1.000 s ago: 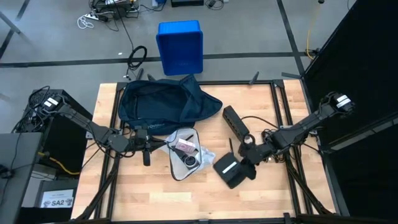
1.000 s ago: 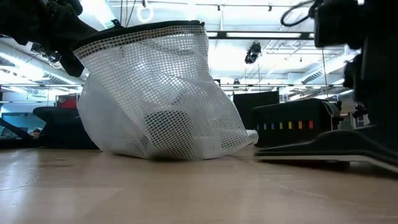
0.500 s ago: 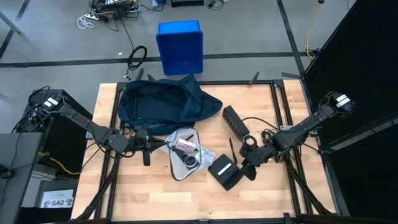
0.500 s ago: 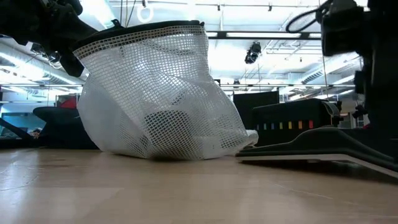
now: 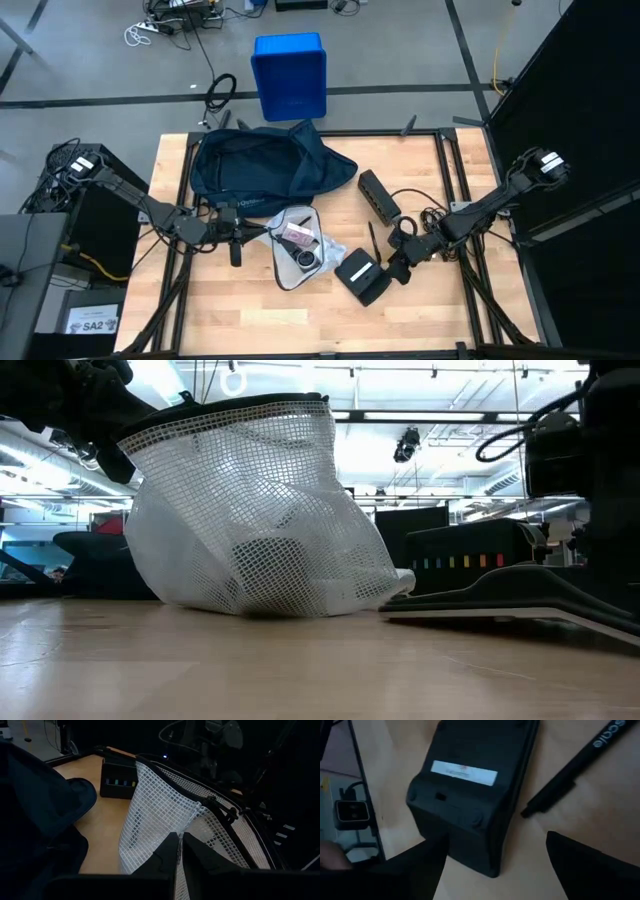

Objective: Unpack backpack
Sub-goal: Put the black pen into the white mesh envelope

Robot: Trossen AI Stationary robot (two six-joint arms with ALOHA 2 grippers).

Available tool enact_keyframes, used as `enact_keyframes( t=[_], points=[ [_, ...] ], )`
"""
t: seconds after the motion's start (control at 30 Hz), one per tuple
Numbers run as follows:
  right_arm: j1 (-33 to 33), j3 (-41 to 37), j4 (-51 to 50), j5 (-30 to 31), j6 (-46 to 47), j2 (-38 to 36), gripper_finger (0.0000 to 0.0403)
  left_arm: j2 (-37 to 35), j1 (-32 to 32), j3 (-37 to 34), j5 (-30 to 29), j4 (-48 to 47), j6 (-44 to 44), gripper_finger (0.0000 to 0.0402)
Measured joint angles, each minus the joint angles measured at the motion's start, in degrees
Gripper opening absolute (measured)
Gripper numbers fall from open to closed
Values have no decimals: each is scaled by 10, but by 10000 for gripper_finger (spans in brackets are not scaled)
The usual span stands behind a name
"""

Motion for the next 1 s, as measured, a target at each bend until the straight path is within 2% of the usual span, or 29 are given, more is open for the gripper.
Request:
enact_keyframes(
  t=[0.23, 0.53, 1.0],
  points=[
    [-13, -17, 63, 4, -16, 47, 306, 0, 0, 0, 0, 0, 0, 0],
    [-16, -15, 242, -20, -33, 161, 308, 0, 0, 0, 0, 0, 0, 0],
    [-15, -16, 347, -51, -43, 169, 270, 0, 0, 0, 0, 0, 0, 0]
  ],
)
